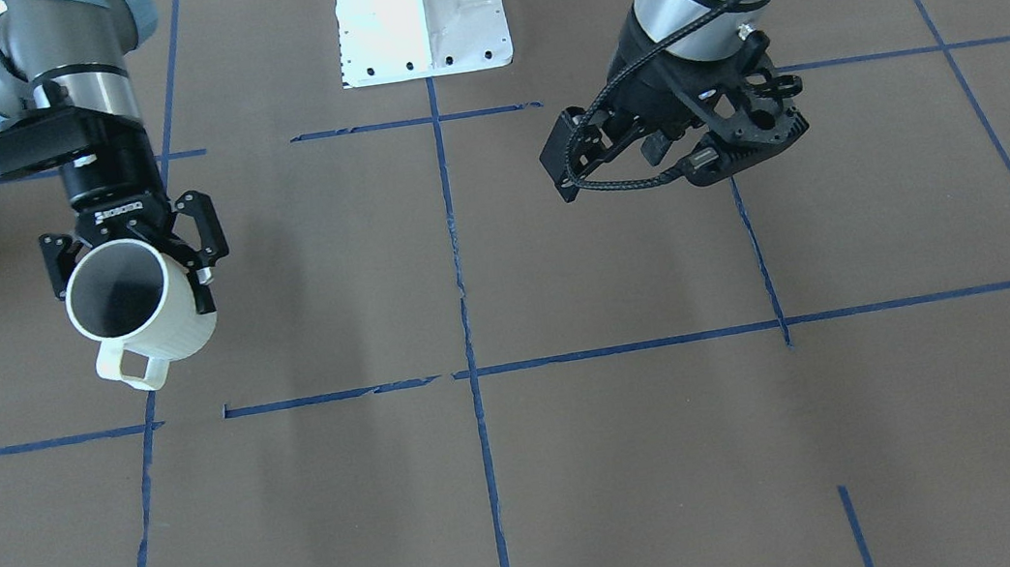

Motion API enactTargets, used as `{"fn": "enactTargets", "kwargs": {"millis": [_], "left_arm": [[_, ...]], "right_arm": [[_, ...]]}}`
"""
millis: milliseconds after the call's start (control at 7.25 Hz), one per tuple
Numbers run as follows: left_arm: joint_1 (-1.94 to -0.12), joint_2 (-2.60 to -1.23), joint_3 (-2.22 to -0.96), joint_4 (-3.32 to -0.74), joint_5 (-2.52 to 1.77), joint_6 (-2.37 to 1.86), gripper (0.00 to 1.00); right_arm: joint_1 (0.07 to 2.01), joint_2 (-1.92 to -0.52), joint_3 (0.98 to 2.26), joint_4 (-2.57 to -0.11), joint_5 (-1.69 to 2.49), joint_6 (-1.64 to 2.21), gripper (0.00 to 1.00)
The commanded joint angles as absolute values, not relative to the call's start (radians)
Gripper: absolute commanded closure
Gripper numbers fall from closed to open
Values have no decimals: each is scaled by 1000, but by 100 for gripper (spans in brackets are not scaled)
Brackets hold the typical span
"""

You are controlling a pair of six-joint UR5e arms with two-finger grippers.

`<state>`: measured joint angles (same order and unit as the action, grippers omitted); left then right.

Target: Left arm hands cup to right arm to dump lemon

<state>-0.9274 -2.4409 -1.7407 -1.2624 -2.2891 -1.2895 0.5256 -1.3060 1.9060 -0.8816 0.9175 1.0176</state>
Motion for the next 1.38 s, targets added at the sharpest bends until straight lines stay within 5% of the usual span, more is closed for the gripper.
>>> {"fn": "enactTargets", "kwargs": {"millis": [0, 1241], "left_arm": [[-919, -2557, -1642, -1264, -2279, -1337, 0], [-796, -2637, -1674, -1266, -2132, -1345, 2]], "right_arm": [[412, -1163, 1895, -1061, 774, 1019, 51], [305, -1023, 1887, -1200, 738, 1025, 48]]}}
